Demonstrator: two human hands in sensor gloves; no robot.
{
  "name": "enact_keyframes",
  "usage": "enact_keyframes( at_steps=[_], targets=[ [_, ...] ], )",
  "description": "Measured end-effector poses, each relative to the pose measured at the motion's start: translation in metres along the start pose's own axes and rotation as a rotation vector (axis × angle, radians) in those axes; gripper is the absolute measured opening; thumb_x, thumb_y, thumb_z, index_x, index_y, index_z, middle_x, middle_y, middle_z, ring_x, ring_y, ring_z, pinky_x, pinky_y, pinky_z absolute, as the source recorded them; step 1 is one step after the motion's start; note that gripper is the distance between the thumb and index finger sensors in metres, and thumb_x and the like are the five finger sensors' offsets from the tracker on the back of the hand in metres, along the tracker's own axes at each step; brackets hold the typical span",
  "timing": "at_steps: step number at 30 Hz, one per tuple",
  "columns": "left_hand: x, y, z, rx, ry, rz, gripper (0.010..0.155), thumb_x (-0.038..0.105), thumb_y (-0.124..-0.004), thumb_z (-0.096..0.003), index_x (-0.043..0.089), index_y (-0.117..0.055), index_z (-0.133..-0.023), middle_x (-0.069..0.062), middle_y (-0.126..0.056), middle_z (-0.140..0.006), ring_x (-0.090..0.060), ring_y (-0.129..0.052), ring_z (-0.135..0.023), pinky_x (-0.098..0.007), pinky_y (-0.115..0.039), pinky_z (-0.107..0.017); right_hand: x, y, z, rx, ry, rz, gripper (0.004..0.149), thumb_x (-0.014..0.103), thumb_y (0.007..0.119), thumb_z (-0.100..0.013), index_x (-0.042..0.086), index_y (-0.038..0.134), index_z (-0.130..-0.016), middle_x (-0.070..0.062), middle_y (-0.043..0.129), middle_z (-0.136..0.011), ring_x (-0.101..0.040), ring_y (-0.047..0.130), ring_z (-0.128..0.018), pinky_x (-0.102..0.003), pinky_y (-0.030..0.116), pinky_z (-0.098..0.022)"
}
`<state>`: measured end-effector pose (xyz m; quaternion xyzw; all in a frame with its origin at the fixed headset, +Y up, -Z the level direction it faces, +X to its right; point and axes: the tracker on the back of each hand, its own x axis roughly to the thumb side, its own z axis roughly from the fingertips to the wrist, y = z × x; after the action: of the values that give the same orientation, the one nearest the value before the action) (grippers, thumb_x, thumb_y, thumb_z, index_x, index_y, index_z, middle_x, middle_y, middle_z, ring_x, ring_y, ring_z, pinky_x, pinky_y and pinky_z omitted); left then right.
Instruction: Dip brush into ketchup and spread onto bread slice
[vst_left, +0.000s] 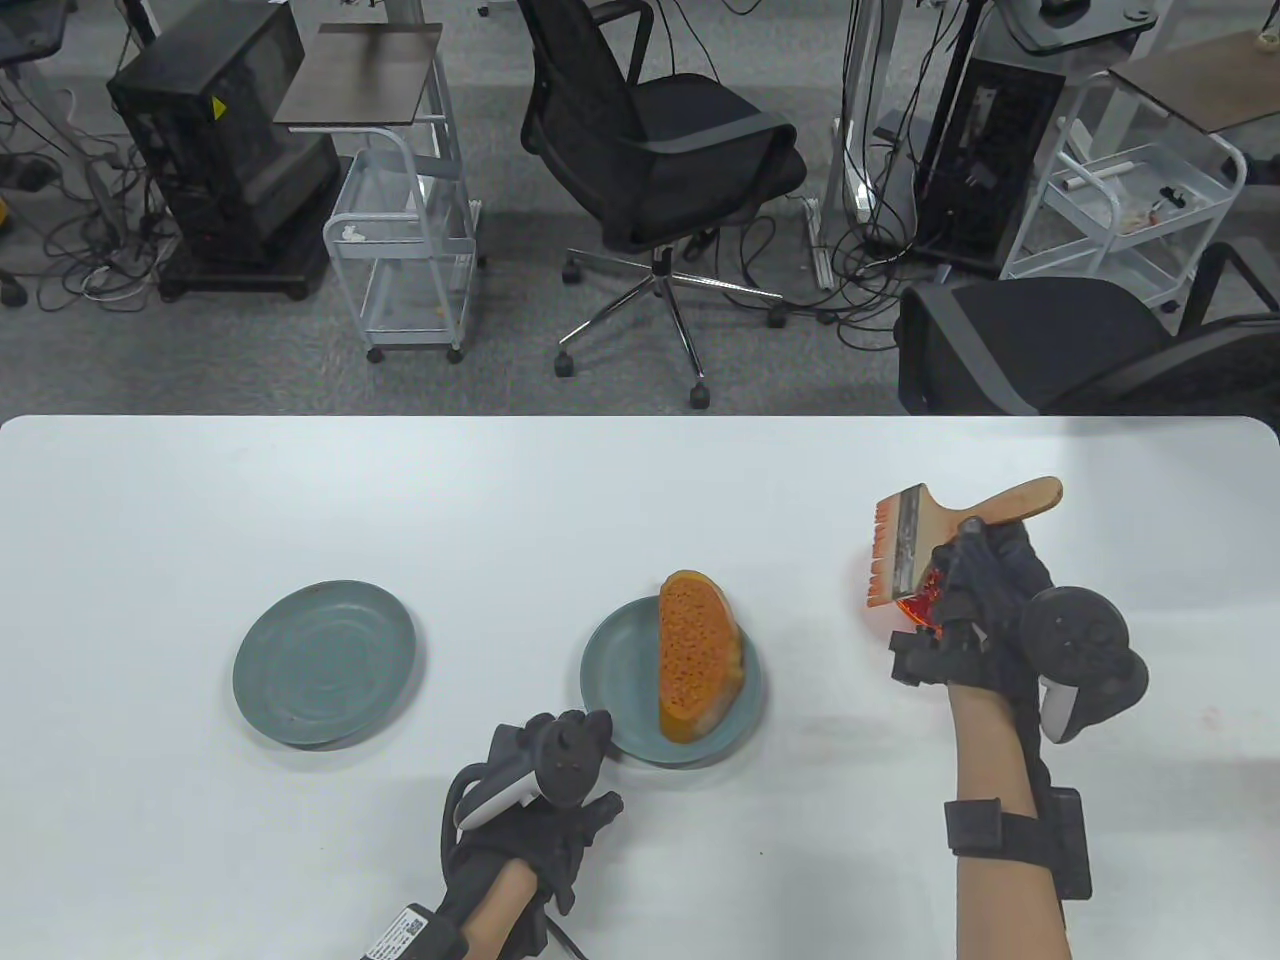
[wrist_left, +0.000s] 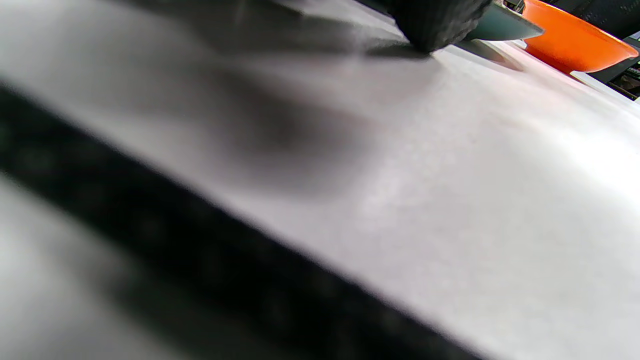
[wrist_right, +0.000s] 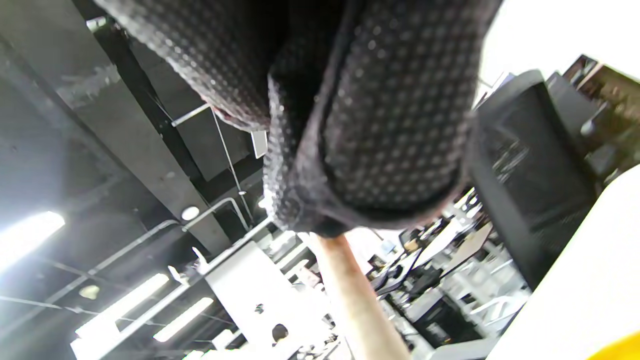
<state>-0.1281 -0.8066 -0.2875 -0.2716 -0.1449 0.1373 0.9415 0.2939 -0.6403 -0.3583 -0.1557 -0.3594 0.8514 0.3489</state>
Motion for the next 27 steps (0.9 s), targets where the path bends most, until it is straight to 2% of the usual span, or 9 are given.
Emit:
enact_keyframes(
  at_steps=[7,14,22,27],
  targets=[
    [0.0,0.0,0.0,-0.004,-0.005,0.006,0.077,0.049,-0.057,-0.063,0.025,-0.001,-0.109,-0.012,-0.007,-0.118,-0.044,-0.003,-0.106,-0.064,-0.015,-0.068,-0.027,0.017,-0.017,0.025,0.002,0.205,0.046,0.021,0.086,-0.054,-0.012,0.083,-0.086,-0.035,0.093,-0.064,-0.026,0.114,-0.036,-0.029,0.103,-0.021],
    [0.0,-0.001,0.0,-0.005,-0.007,0.007,0.077,0.05,-0.057,-0.063,0.025,0.0,-0.109,-0.012,-0.006,-0.118,-0.044,-0.003,-0.106,-0.064,-0.015,-0.068,-0.03,0.038,-0.025,0.056,-0.06,0.328,0.046,0.022,0.086,-0.054,-0.01,0.083,-0.086,-0.035,0.093,-0.065,-0.026,0.114,-0.037,-0.029,0.103,-0.022],
    [0.0,-0.001,-0.001,-0.004,-0.006,0.003,0.077,0.05,-0.056,-0.0631,0.025,0.0,-0.109,-0.012,-0.006,-0.118,-0.044,-0.002,-0.106,-0.064,-0.014,-0.068,-0.033,0.054,-0.021,0.069,-0.091,0.368,0.046,0.022,0.085,-0.054,-0.01,0.083,-0.087,-0.034,0.093,-0.065,-0.026,0.114,-0.038,-0.029,0.103,-0.022],
    [0.0,-0.001,0.0,-0.004,-0.006,0.002,0.077,0.05,-0.056,-0.063,0.025,0.0,-0.109,-0.012,-0.006,-0.118,-0.044,-0.002,-0.106,-0.065,-0.014,-0.068,-0.033,0.056,-0.02,0.071,-0.097,0.374,0.046,0.022,0.086,-0.054,-0.01,0.083,-0.087,-0.034,0.093,-0.065,-0.026,0.114,-0.038,-0.029,0.103,-0.022]
  ],
)
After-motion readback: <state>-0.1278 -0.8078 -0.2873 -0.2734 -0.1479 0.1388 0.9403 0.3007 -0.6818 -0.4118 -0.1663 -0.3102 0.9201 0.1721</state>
